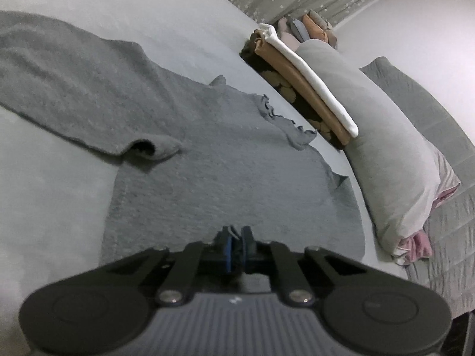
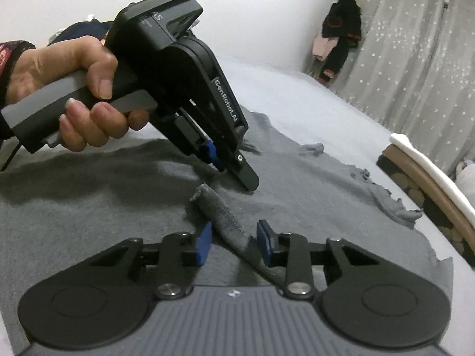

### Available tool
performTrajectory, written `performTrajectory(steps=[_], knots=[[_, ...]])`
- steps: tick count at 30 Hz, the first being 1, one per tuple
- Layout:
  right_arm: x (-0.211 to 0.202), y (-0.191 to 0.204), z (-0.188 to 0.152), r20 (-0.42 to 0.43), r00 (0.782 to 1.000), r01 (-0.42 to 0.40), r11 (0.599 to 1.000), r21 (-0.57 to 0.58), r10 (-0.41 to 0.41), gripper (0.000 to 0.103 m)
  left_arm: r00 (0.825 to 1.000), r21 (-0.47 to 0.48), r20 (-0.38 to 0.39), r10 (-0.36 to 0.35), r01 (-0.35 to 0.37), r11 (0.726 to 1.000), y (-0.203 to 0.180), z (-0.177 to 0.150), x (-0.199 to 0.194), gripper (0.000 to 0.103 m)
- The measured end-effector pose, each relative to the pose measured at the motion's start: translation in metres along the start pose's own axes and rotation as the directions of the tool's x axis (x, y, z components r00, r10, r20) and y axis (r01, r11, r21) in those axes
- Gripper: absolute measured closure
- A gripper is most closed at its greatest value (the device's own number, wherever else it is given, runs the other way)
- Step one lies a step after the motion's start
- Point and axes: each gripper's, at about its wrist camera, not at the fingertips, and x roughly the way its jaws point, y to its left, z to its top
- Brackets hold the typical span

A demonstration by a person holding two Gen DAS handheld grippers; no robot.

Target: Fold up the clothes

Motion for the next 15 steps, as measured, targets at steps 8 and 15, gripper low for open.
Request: performTrajectory(steps=[8,15], knots=[[-0.023,0.012,0.003,0.023,1.0,-0.01,0.999,-0.045,0.011,0.098,0.992,0.146,0.114,0.056,-0.072,0.987,-0.027,-0.012,-0.025,0.099],[-0.051,0.016,0.008,0.096,0.994,-0.052,0.999,-0.005,0.053,0.098,0.973,0.267,0.199,0.117,-0.169,0.949,-0.035,-0.029,-0.06,0.099]])
